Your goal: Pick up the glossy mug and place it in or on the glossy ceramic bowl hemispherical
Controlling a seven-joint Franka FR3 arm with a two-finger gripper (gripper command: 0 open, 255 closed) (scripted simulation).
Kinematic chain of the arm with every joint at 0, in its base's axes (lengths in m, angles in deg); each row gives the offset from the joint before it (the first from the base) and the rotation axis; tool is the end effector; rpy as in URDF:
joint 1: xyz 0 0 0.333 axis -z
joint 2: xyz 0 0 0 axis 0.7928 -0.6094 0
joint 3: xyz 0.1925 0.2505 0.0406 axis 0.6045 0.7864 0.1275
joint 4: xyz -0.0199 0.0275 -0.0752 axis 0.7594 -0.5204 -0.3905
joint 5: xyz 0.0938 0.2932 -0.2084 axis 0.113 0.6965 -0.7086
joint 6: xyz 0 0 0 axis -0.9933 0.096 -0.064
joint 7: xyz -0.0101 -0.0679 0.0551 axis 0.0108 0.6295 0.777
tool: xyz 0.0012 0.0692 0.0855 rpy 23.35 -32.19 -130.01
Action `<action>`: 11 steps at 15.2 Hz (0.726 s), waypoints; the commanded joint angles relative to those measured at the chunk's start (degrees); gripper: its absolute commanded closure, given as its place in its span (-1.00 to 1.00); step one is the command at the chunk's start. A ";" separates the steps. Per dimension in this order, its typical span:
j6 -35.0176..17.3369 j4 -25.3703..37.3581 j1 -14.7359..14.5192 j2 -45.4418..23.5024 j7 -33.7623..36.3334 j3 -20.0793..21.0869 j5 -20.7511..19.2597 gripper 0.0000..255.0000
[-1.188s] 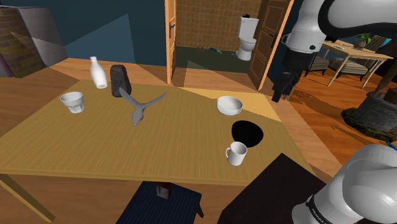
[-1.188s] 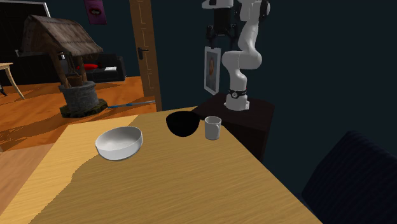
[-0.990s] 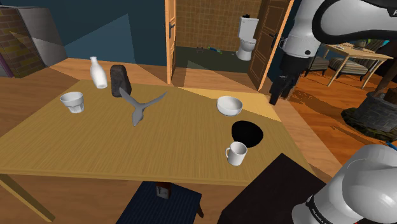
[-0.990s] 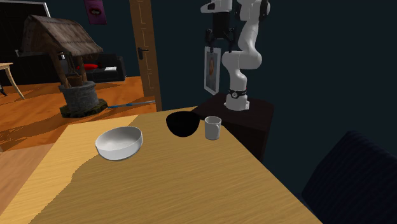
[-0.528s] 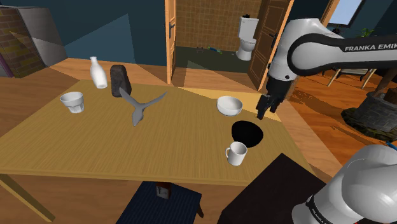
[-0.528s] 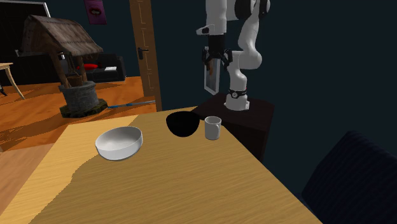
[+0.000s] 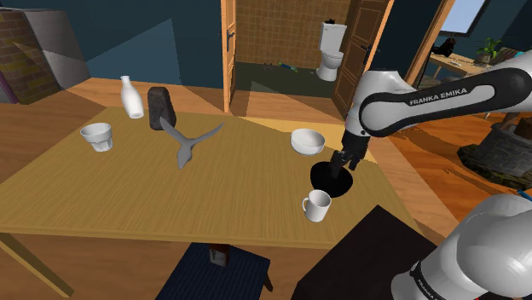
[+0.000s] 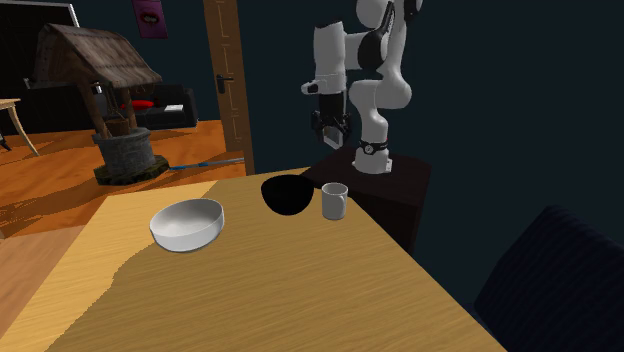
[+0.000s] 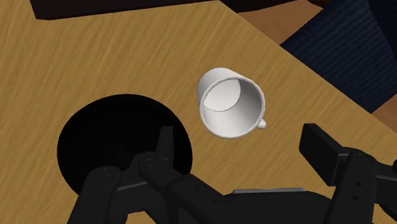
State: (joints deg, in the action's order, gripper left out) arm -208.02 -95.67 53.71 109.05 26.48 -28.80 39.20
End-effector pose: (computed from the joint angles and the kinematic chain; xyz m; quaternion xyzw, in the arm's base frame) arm 0.3495 -0.0405 0.3839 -0.9976 0.0572 0.0275 0.0260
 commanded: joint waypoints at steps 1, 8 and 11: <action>-5.12 -0.77 -0.07 -4.33 0.37 -0.26 0.60 -1.00; -21.14 -0.94 -0.61 -20.75 -0.83 -1.79 4.65 -1.00; -24.61 -0.59 -0.82 -24.72 -1.77 -1.87 6.38 -1.00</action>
State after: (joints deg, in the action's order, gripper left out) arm -231.39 -96.20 52.95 85.46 25.00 -30.65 45.07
